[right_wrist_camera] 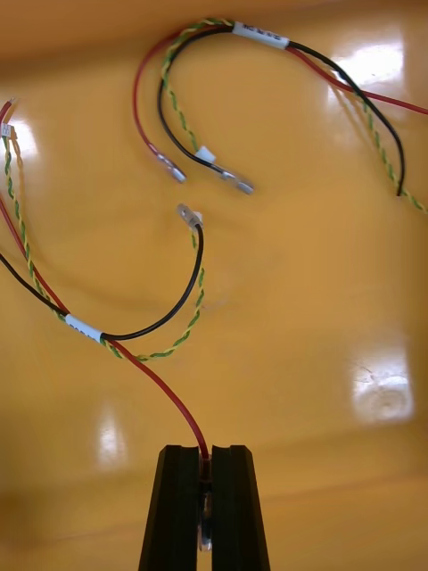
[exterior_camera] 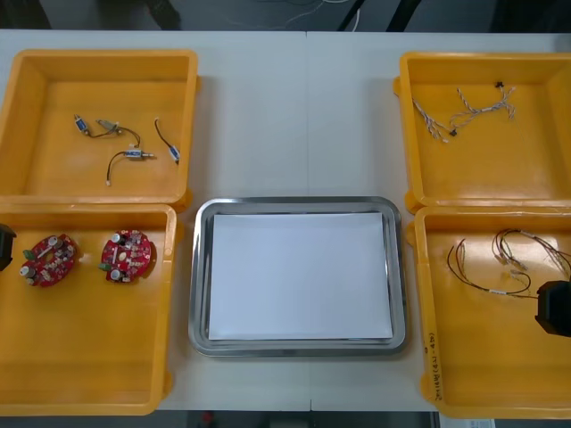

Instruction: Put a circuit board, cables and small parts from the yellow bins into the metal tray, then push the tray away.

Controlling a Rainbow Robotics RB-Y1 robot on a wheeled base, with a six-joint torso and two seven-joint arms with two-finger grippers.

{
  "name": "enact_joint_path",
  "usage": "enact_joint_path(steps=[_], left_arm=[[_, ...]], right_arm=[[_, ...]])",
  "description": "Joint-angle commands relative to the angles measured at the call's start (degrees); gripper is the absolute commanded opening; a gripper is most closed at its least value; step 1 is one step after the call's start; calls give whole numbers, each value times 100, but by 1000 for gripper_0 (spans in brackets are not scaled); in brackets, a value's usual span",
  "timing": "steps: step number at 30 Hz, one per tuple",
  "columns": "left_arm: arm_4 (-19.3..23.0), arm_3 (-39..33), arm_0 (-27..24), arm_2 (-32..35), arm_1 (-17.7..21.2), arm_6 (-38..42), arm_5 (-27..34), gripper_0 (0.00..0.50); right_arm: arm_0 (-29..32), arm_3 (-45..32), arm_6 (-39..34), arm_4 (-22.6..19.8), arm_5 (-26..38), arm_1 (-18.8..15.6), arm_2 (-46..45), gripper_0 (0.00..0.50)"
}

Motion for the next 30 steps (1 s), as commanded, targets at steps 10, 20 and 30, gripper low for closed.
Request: enact_joint_path(steps=[10,20,30], left_arm=[[135,-158,-158,186,189,-63,24,500],[144,-150,-158,195,189,104,-29,500],[196,114,-149,186,40,148,-161,500]], right_arm=[[870,-205,-264,66,-529,-540,-218,0],[1134,-205,-264,198,-722,-584,-262,0],[1213,-205,-255,172,-749,-584,-262,0]])
